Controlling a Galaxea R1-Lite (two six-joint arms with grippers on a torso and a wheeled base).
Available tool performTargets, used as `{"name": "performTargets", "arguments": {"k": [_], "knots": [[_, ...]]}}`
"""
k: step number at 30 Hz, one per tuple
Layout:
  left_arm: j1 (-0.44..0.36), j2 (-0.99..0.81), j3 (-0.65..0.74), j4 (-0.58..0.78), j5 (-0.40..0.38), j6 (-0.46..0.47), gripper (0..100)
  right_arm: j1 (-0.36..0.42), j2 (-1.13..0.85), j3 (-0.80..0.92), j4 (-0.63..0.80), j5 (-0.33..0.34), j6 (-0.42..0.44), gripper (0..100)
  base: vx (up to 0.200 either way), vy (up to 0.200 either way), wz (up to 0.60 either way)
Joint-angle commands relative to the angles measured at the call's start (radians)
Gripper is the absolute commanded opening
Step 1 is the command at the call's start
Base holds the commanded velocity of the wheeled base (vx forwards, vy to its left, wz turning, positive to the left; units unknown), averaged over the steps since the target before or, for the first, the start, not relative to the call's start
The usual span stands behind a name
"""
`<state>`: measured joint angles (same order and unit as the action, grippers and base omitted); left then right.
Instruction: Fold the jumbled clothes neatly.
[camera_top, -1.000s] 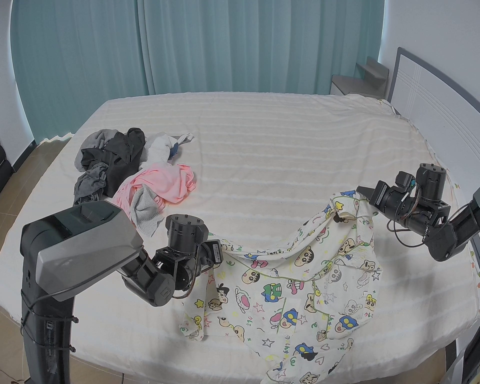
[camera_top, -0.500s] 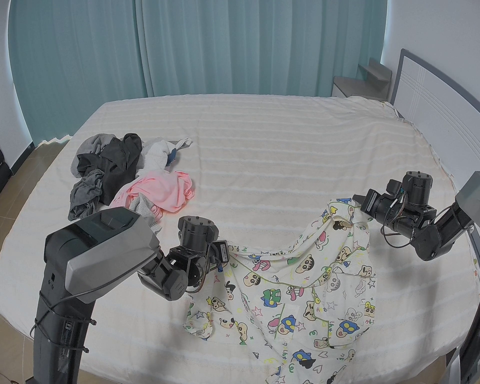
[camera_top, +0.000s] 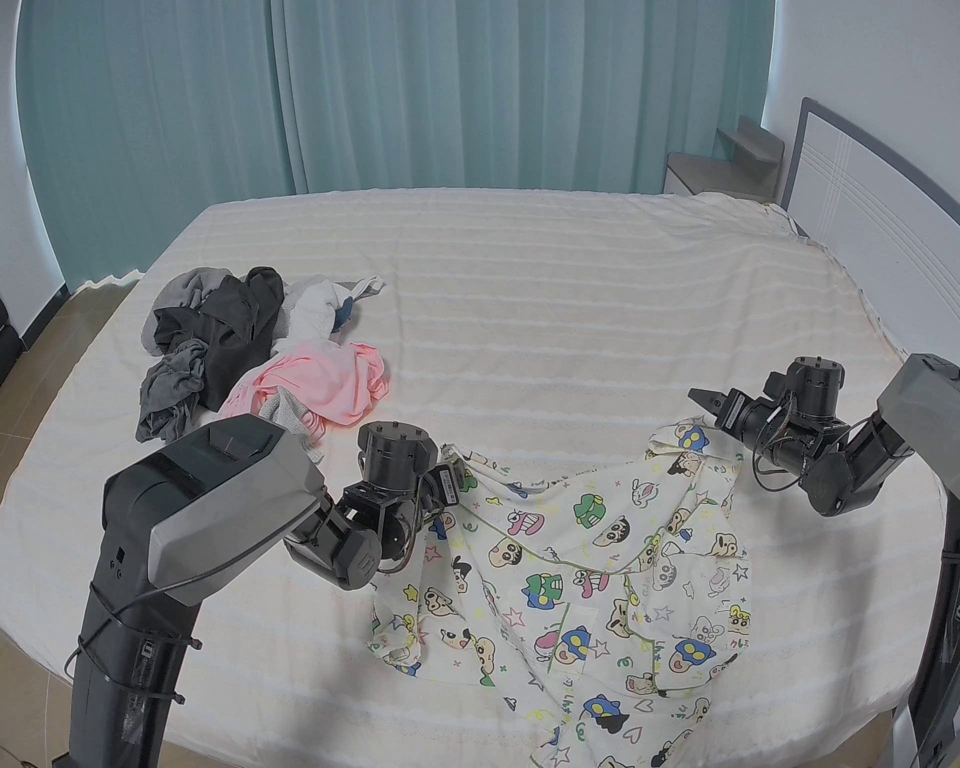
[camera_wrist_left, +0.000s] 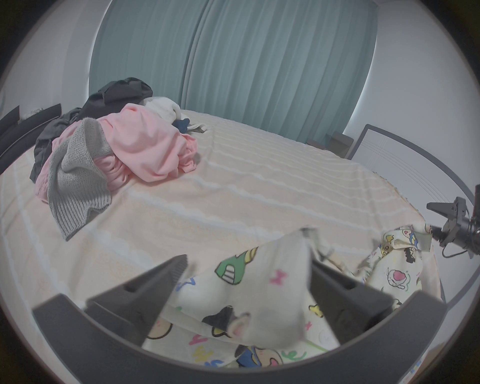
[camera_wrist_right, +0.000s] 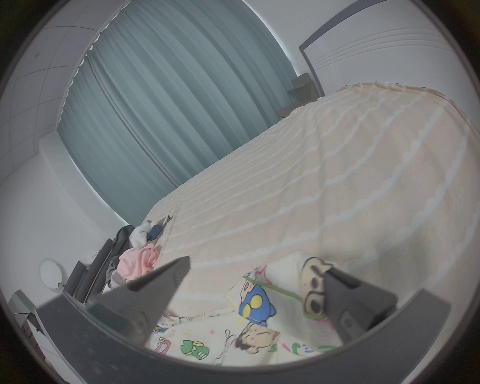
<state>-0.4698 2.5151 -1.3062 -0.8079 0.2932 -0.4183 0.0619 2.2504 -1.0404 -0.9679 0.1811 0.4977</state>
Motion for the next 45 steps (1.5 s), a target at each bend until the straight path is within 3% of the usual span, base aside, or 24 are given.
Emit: {"name": "performTargets", "arguments": {"k": [1, 8, 14, 20, 25, 28, 32, 33, 36, 41, 45], "knots": [[0.008, -0.002, -0.010, -0.019, 0.024, 0.000, 100, -0.031, 0.057, -0.064, -0.006, -0.023, 0.007, 100, 0.000, 0.000, 0.00], [0.037, -0.002, -0.010, -0.178, 0.098, 0.001, 100, -0.090, 0.058, -0.119, -0.031, -0.080, 0.018, 100, 0.000, 0.000, 0.00], [0.065, 0.001, -0.004, -0.189, 0.100, 0.013, 100, -0.096, 0.075, -0.072, -0.063, -0.092, 0.019, 100, 0.000, 0.000, 0.00], [0.134, -0.019, -0.061, -0.197, 0.103, 0.013, 100, -0.137, 0.063, -0.118, -0.094, -0.181, 0.028, 100, 0.000, 0.000, 0.00], [0.178, -0.038, -0.107, -0.195, 0.101, 0.016, 100, -0.145, -0.006, -0.033, -0.094, -0.175, 0.039, 100, 0.000, 0.000, 0.00], [0.189, -0.096, -0.087, -0.160, 0.093, 0.016, 100, -0.140, -0.109, 0.082, -0.092, -0.137, 0.078, 100, 0.000, 0.000, 0.00], [0.177, -0.164, 0.013, -0.086, 0.000, 0.015, 100, -0.134, -0.184, 0.180, -0.094, -0.112, 0.078, 100, 0.000, 0.000, 0.00], [0.172, -0.199, 0.068, -0.059, -0.088, 0.013, 100, -0.128, -0.219, 0.226, -0.094, -0.112, 0.079, 100, 0.000, 0.000, 0.00], [0.168, -0.239, 0.125, 0.004, -0.203, 0.024, 100, -0.111, -0.290, 0.313, -0.095, -0.111, 0.081, 100, 0.000, 0.000, 0.00], [0.154, -0.229, 0.116, 0.076, -0.229, 0.096, 100, -0.073, -0.396, 0.422, -0.098, -0.087, 0.081, 100, 0.000, 0.000, 0.00], [0.128, -0.197, 0.094, 0.128, -0.233, 0.162, 100, 0.001, -0.502, 0.530, -0.098, -0.086, 0.081, 100, 0.000, 0.000, 0.00]]}}
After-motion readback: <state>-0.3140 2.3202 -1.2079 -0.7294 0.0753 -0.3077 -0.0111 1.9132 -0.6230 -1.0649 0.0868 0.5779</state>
